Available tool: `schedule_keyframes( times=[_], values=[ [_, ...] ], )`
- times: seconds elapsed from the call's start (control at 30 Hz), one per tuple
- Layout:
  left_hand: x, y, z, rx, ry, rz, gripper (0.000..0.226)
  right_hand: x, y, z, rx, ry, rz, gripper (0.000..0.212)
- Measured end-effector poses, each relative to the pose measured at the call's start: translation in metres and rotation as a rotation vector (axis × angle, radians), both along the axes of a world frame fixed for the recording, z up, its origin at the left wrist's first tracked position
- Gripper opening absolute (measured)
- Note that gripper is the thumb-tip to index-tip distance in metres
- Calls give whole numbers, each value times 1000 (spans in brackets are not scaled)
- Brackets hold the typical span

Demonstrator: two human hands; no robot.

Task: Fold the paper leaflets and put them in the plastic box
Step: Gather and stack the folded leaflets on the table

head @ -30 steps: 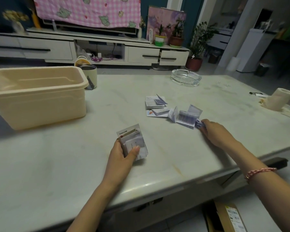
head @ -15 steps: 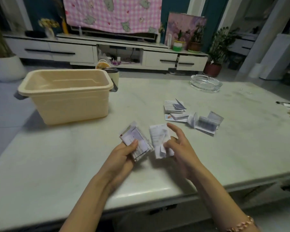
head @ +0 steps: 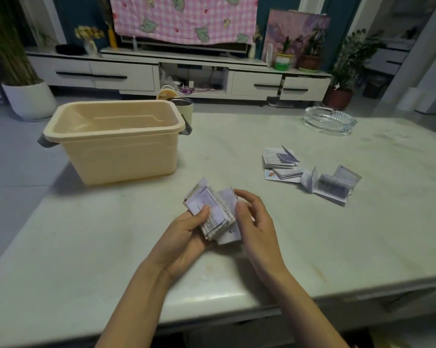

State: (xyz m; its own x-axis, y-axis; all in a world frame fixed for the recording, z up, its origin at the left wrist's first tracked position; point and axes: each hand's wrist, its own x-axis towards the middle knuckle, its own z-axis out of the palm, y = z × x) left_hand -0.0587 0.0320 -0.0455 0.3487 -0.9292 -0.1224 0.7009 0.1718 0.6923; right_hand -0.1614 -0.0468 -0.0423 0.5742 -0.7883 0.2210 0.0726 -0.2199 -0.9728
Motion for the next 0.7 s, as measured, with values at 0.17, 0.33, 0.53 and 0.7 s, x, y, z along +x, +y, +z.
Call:
schedule_keyframes(
  times=[0.17, 0.33, 0.53, 0.7],
  values=[
    [-1, 0, 0, 28, -38, -12, 39, 6, -4, 1, -16, -37, -61, 12],
    [1, 1, -1, 18, -14, -33, 42, 15, -7, 6, 35, -102, -108, 6],
    [5, 2, -2, 26, -9, -26, 47, 24, -16, 6, 108, -55, -39, 19],
    [8, 0, -5, 30, -17, 11, 48, 31, -25, 10, 293, 19, 44, 23]
  ],
)
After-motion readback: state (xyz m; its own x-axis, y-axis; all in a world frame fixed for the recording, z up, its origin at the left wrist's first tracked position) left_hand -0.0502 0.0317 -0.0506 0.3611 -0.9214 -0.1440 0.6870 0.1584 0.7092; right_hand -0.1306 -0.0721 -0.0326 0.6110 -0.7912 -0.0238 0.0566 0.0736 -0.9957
